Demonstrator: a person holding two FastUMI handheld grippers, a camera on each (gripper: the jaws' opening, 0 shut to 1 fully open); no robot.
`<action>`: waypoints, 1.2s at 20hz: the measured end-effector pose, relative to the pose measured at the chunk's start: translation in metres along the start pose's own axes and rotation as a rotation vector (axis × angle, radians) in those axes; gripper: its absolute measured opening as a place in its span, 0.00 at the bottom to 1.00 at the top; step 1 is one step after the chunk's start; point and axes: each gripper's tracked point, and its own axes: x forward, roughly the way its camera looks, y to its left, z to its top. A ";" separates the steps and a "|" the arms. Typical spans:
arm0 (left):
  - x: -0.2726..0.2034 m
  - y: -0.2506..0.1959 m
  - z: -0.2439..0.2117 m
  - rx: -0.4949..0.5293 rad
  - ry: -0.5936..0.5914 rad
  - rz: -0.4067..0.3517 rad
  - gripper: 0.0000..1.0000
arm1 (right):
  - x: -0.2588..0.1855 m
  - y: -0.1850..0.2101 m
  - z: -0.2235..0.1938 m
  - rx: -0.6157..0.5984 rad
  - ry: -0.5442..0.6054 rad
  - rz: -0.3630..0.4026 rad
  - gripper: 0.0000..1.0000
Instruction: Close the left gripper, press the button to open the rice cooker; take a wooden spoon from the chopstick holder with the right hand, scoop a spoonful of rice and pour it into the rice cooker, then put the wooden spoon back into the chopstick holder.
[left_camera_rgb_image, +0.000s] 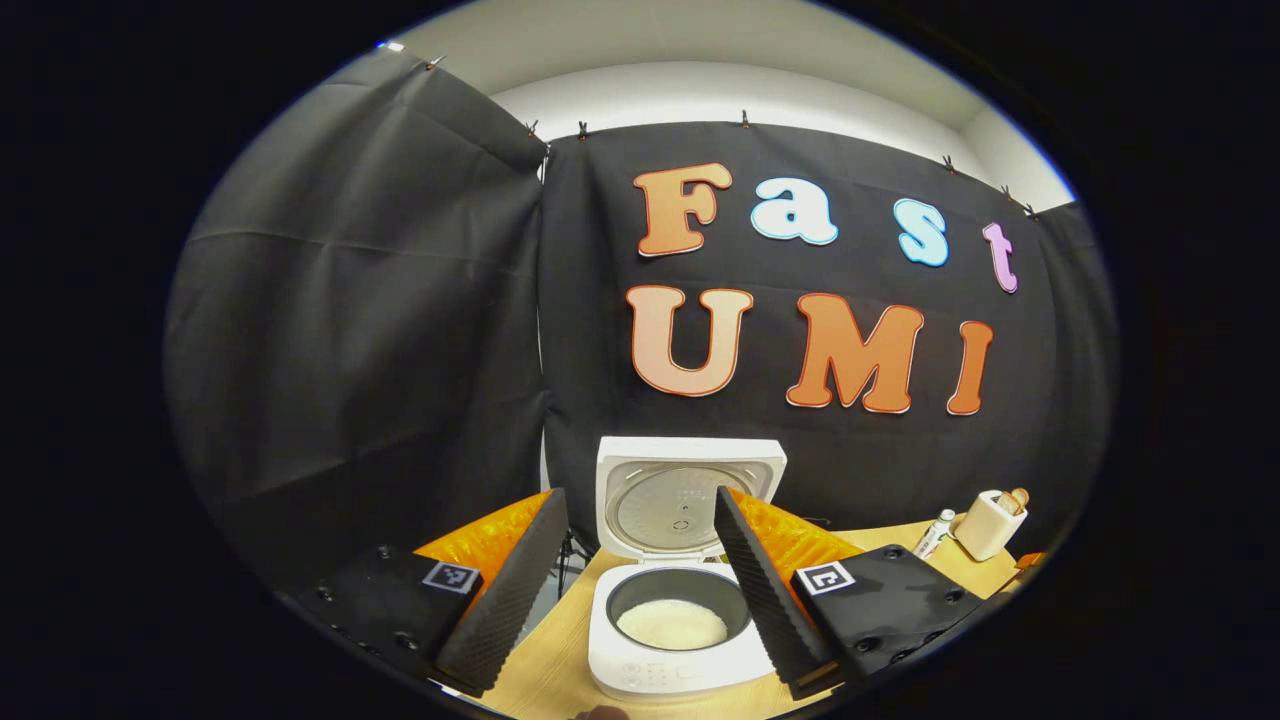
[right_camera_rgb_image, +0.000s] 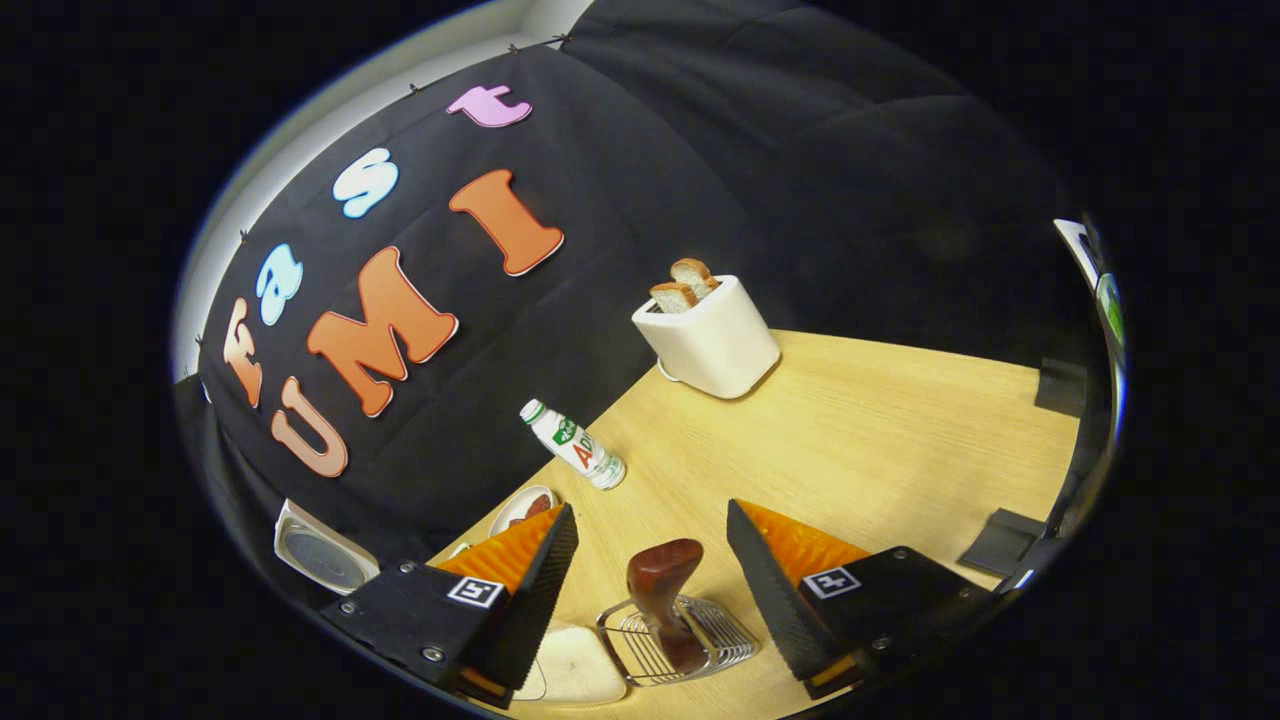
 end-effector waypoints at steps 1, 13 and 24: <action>-0.002 0.000 0.003 -0.009 -0.002 -0.001 0.99 | 0.012 0.000 0.004 -0.009 -0.008 -0.008 0.94; 0.032 -0.030 0.056 0.008 0.007 -0.053 1.00 | -0.033 0.025 0.074 -0.122 -0.156 -0.034 0.94; 0.178 -0.087 0.050 -0.071 0.179 -0.105 1.00 | -0.055 0.038 0.083 -0.085 -0.192 0.000 0.94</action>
